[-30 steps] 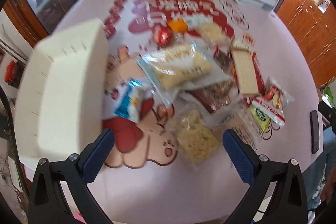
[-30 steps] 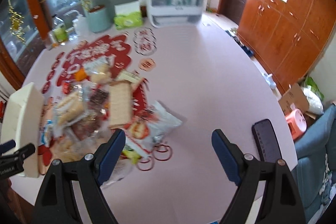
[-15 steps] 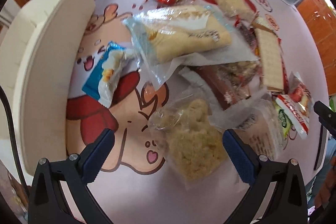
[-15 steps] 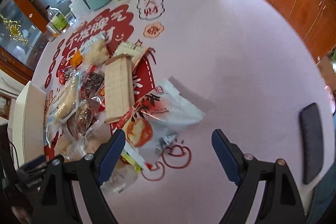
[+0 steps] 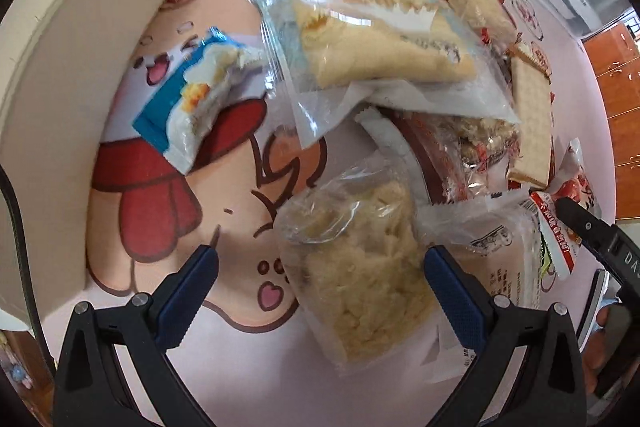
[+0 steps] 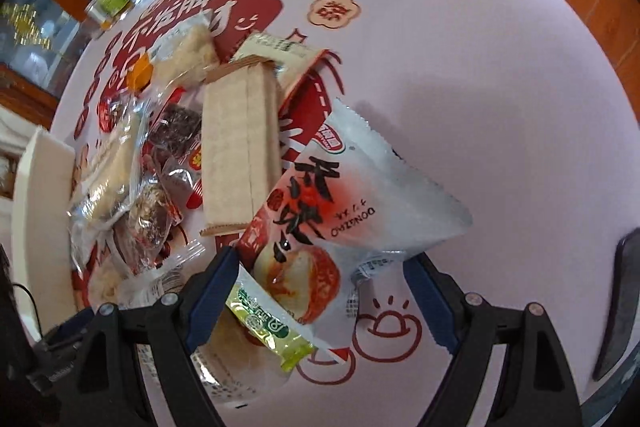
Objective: Organize snacks
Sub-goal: 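Reach the left tool to the clear bag of crumbly pastry and grasp it, then carry the pastry bag into the tray with left tool while right drops a white bag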
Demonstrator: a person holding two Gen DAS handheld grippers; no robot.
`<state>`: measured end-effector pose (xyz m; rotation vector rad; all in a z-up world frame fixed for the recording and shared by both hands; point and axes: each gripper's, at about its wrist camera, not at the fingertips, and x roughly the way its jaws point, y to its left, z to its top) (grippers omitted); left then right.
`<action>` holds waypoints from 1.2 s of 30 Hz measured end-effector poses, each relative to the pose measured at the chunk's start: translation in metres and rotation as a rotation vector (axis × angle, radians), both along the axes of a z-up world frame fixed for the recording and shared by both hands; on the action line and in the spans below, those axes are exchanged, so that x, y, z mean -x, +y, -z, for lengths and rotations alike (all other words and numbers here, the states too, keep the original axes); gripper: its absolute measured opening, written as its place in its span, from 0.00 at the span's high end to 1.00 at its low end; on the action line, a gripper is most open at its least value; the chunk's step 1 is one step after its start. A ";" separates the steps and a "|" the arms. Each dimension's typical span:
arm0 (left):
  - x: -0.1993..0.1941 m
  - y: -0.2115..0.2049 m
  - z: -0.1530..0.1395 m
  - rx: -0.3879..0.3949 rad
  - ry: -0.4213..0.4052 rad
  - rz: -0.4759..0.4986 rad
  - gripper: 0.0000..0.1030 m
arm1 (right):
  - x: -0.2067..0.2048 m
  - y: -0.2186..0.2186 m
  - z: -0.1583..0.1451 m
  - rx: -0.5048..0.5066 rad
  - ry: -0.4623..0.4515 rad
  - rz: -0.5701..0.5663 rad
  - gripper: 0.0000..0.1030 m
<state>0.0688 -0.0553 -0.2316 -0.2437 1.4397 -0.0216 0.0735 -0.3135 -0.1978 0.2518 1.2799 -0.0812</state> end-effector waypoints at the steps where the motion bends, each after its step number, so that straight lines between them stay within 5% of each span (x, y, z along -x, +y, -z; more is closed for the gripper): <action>1: 0.001 0.000 0.004 0.004 0.012 0.000 0.01 | 0.001 0.002 -0.001 0.017 -0.007 -0.013 0.19; 9: 0.007 -0.016 0.012 -0.108 -0.019 0.080 0.02 | 0.008 0.006 -0.007 0.083 -0.056 -0.078 0.37; 13: 0.011 -0.026 0.001 -0.132 -0.065 0.148 0.41 | 0.012 0.011 -0.011 0.097 -0.079 -0.104 0.42; 18: 0.016 -0.010 -0.008 -0.098 -0.066 0.132 0.42 | 0.020 0.020 -0.026 0.089 -0.120 -0.140 0.55; 20: 0.020 -0.004 -0.030 -0.093 -0.102 0.134 0.43 | 0.025 0.026 -0.034 0.093 -0.143 -0.161 0.57; 22: 0.026 0.003 -0.050 -0.094 -0.145 0.145 0.43 | 0.028 0.033 -0.041 0.090 -0.162 -0.180 0.80; 24: 0.032 0.010 -0.073 -0.101 -0.203 0.156 0.43 | 0.031 0.041 -0.046 0.056 -0.168 -0.202 0.92; 29: 0.040 0.020 -0.132 -0.109 -0.330 0.158 0.43 | 0.038 0.069 -0.066 0.048 -0.216 -0.249 0.94; 36: 0.047 0.099 -0.204 -0.144 -0.463 0.094 0.43 | 0.055 0.117 -0.118 0.016 -0.334 -0.303 0.94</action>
